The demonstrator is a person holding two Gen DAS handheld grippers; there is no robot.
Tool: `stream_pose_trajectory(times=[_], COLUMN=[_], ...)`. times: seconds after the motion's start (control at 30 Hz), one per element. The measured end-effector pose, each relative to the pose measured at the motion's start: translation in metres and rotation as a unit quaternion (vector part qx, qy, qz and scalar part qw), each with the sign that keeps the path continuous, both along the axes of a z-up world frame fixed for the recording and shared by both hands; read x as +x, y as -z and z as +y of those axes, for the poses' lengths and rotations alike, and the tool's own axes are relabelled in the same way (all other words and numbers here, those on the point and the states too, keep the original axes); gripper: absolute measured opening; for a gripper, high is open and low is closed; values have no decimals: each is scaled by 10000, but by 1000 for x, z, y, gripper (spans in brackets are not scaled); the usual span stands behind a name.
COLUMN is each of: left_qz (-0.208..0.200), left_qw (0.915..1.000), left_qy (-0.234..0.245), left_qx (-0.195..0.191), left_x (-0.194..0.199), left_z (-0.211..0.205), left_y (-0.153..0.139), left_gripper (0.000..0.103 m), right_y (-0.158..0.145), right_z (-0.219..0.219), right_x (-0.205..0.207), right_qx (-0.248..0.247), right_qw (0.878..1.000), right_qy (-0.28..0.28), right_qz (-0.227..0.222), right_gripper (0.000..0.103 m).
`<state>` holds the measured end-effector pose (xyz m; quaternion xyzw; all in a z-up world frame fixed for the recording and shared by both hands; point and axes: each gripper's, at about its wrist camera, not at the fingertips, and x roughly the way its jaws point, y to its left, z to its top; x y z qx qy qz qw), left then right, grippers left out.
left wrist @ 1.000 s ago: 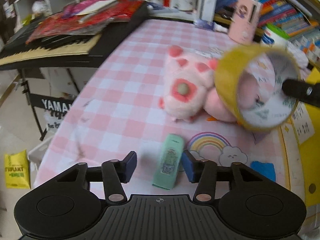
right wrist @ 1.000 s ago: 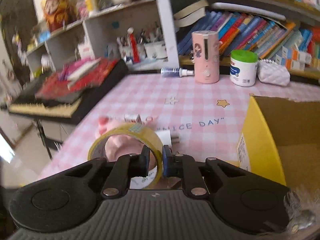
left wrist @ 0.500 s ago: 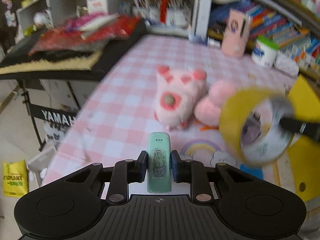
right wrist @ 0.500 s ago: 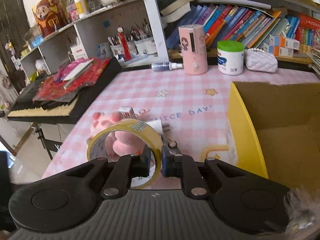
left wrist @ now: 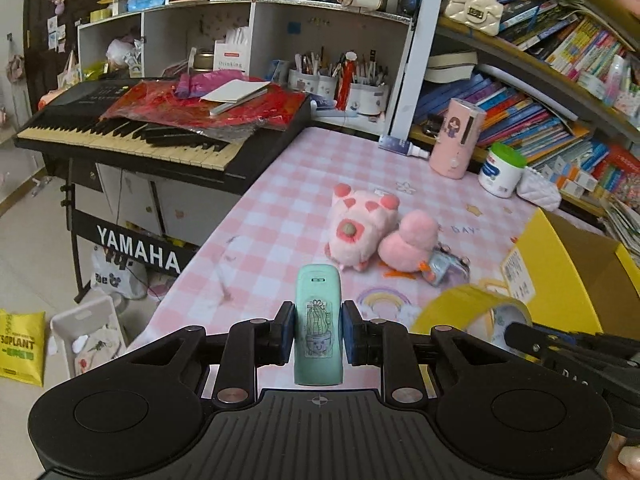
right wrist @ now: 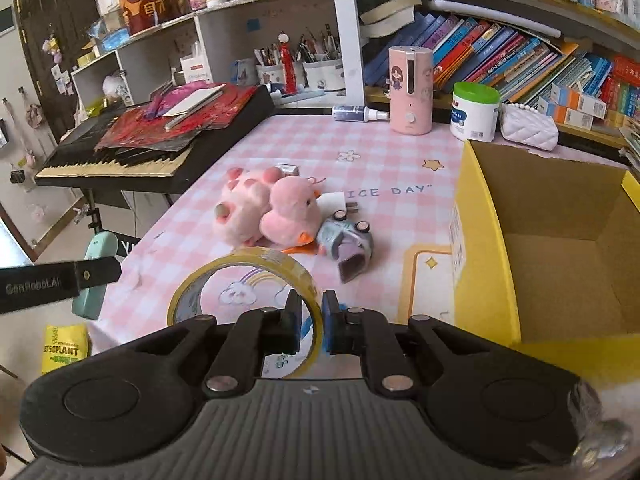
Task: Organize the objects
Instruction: 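Lift the tape roll and stapler and carry both toward the yellow box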
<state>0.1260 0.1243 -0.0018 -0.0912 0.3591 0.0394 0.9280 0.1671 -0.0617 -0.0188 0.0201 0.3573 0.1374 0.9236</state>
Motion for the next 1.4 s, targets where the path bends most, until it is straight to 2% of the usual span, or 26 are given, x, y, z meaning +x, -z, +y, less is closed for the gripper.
stream_pose_trajectory(times=[0.37,0.67,1.13,1.4], left_qz=[69,55,-19,-53], left_qw=[9990,9943,9809,9657], left_qy=[415,1058,1936,2591], left_qx=[-142,-93,-189,-145], left_x=[-78,-117,-136,-135], left_z=[-10,-36,-84,-131], left_y=[6,6,2,1], left_gripper=[23,23,23,23], right_y=[-6,-3,-7,-6], right_z=[5,-21,-57,-94], right_x=[-88,-151,-207,-233], right_qx=[-207,-155,-256,-284], right_qw=[9998,9982,9913,9820], right_qy=[68,585,1289,1868], right_qz=[-25,17,52,37], right_gripper=[10,10,10,10])
